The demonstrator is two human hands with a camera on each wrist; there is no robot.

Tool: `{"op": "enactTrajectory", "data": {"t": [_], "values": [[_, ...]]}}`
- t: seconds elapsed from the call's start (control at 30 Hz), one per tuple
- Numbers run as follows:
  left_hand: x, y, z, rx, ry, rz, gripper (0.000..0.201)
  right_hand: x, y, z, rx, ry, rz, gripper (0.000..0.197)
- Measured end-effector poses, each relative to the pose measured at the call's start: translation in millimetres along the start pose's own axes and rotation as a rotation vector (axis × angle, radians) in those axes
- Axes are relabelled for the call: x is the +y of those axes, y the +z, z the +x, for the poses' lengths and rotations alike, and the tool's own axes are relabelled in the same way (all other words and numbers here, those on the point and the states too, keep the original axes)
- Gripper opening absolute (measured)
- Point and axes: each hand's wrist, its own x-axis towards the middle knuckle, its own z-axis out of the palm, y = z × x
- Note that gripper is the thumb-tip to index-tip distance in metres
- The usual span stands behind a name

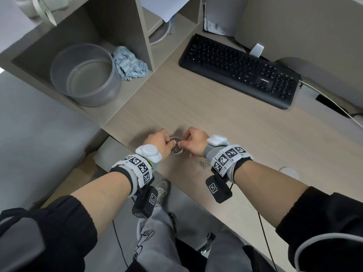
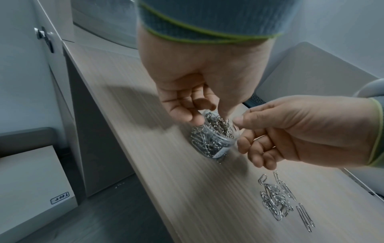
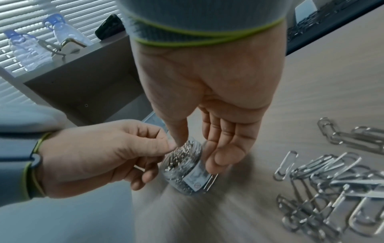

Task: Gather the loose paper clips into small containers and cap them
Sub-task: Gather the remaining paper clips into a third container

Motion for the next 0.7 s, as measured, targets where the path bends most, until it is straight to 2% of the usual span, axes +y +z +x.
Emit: {"op": "enactTrajectory", "data": {"t": [0.13, 0.23, 0.33, 0.53, 0.7], "values": [[4, -1, 2, -0.009, 0.003, 0.007, 0.024, 18, -16, 3, 0.064, -0.002, -0.057, 0.014], [8, 2, -1, -0.031, 0.049, 0.046, 0.018, 29, -18, 0, 0.027, -0.05, -0.172, 0.01], [12, 4, -7, -0.052, 0.08, 0.095, 0.01, 27, -9, -1, -0.002, -0.11, -0.23, 0.012], [11, 6, -10, -0.016, 0.061, 0.07, 0.012, 15, 6, 6, -0.017, -0.04, -0.442, 0.032], [21, 8, -14, -0.037, 0.083, 0.078, 0.015, 23, -12, -1, -0.022, 0.046, -0.519, 0.027]]}}
